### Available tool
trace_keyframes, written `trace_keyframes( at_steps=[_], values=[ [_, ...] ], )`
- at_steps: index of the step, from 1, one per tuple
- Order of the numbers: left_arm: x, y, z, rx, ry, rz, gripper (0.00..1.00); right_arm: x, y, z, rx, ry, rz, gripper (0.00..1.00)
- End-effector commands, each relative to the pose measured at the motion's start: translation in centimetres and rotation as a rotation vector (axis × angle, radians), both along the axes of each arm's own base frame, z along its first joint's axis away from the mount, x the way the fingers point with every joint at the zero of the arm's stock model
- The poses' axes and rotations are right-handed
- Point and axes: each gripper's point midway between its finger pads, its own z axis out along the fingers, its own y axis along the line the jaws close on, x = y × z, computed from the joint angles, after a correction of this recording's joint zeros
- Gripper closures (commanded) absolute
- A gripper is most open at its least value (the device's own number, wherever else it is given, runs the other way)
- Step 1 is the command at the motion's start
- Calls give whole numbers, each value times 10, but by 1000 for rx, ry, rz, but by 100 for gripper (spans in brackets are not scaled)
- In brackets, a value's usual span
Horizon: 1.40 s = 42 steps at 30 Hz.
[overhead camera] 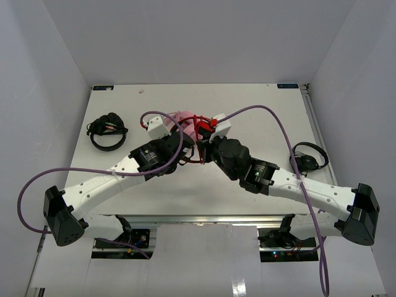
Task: Wrap the headphones
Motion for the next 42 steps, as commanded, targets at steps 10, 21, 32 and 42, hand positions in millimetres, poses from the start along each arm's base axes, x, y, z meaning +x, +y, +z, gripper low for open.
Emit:
trace_keyframes(
  at_steps=[10,21,32,42],
  values=[
    [10,-9,35,-144,-96,38,100,-5,-6,-8,20,17,10,86],
    [11,-11,29,-128,-83,33,100,0,-17,6,22,-7,-46,68],
    [10,-9,12,-84,-57,30,100,-9,-52,40,59,-59,-80,52],
    [16,-33,-20,-38,9,-46,100,-29,-101,37,79,-15,-126,51]
  ],
)
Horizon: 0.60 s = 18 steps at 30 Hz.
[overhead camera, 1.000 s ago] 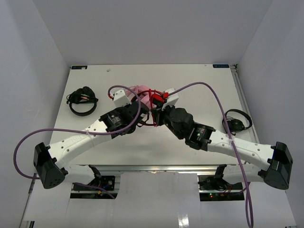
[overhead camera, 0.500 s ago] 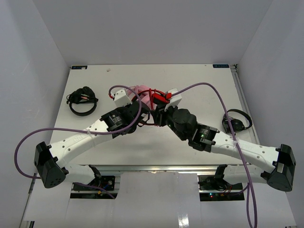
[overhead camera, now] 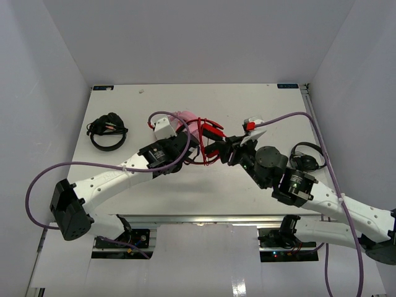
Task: Wrap the headphones
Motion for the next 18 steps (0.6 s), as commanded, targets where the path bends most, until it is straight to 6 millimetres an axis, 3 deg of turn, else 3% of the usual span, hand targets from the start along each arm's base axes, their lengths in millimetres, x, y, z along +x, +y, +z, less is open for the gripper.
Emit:
trace_keyframes(
  at_steps=[1,9,18],
  values=[
    [11,-22,1,-66,-25,-32,100,-5,-38,-11,1,51,-94,51],
    [24,-64,-35,-41,25,-148,100,-19,-81,-49,17,113,-171,48],
    [40,-105,-74,30,87,-231,100,-20,-96,-62,10,115,-214,47]
  ],
)
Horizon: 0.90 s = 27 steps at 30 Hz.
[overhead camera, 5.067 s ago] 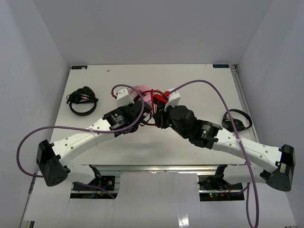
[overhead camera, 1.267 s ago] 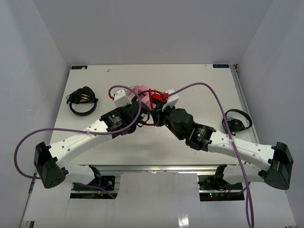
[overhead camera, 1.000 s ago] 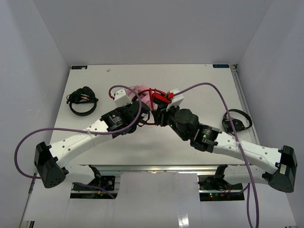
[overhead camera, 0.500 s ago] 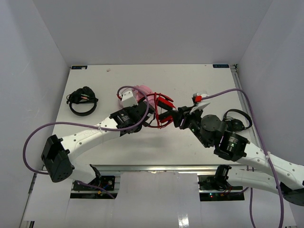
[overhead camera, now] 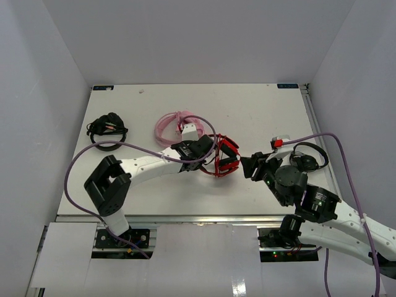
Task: Wrap the headphones
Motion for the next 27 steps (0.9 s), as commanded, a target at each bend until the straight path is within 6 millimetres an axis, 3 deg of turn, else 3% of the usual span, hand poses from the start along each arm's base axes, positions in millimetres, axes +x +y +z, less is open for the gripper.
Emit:
trace_keyframes(
  at_steps=[1,17,24,27],
  values=[
    [22,-44,28,-117,-77,-52,100,5,-10,-1,14,-5,-68,46],
    [40,-100,-1,-127,-12,-195,100,17,-6,-49,-64,76,-171,48],
    [44,-114,-7,-122,4,-244,100,14,-16,-43,-28,53,-181,48],
    [44,-116,-12,-114,11,-251,94,13,-19,-41,-15,45,-181,48]
  ],
)
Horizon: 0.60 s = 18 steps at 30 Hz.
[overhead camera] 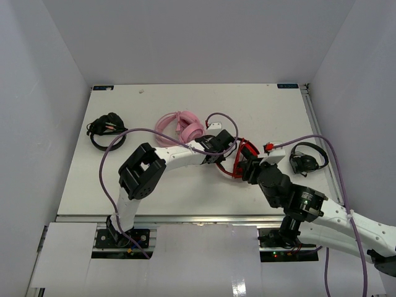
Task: Wrap the headphones
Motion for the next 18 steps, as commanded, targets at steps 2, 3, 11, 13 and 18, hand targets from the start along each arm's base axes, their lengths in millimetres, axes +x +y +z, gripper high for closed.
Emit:
trace_keyframes(
  at_steps=[2,3,11,13,18],
  values=[
    [11,-28,33,-107,-52,-33,90,3,-11,14,67,-48,-57,48],
    [11,-30,32,-108,-48,-36,89,3,-12,14,68,-50,-59,48],
    [11,-31,19,-85,-24,-46,82,1,-17,20,86,-68,-58,47],
    [10,-31,18,-79,-23,-47,80,1,-19,21,93,-73,-60,47],
    [10,-31,17,-77,-20,-49,70,0,-21,22,100,-79,-60,47]
  ],
)
